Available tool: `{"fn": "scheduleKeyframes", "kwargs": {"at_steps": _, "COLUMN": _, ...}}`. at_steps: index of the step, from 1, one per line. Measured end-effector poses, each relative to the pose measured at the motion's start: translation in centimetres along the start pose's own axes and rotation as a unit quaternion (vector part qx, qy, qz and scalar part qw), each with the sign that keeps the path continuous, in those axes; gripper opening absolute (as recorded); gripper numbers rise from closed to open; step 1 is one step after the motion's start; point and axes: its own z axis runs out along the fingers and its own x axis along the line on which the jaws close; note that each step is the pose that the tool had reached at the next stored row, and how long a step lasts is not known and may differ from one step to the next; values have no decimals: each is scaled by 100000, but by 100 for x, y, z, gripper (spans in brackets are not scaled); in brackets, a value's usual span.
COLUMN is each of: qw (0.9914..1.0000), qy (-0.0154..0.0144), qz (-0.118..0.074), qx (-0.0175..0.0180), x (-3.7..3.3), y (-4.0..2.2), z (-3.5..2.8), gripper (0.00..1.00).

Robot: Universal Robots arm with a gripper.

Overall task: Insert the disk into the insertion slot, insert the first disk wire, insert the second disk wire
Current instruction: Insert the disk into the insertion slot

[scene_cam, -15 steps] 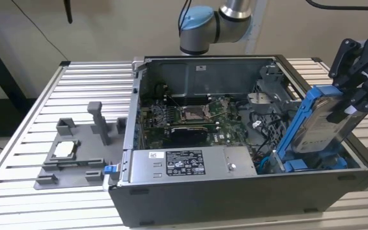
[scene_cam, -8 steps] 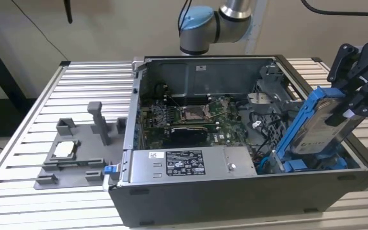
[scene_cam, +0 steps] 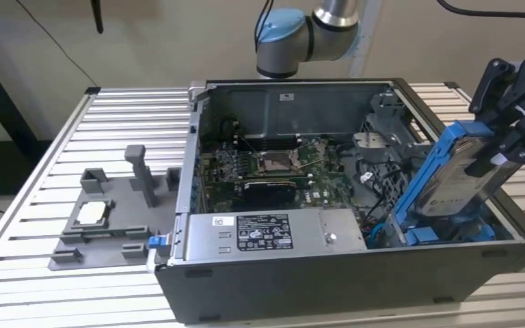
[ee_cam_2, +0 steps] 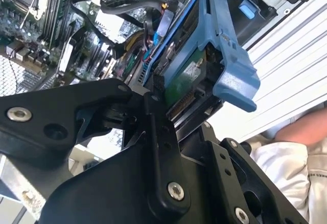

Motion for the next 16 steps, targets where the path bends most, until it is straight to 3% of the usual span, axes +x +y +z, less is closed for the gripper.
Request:
{"fn": "scheduleKeyframes", "kwargs": {"at_steps": 5, "qw": 100000, "qy": 47, "qz": 3, "qx": 288, "x": 6, "y": -9, "z": 25, "gripper": 31}}
{"fn": "scheduleKeyframes", "kwargs": {"at_steps": 11, "qw": 99998, "qy": -521, "qz": -190, "qx": 297, "x": 16, "y": -10, "z": 3, "gripper": 31}}
{"fn": "scheduleKeyframes", "kwargs": {"at_steps": 16, "qw": 99996, "qy": -716, "qz": -284, "qx": 506, "x": 30, "y": -8, "z": -9, "gripper": 31}}
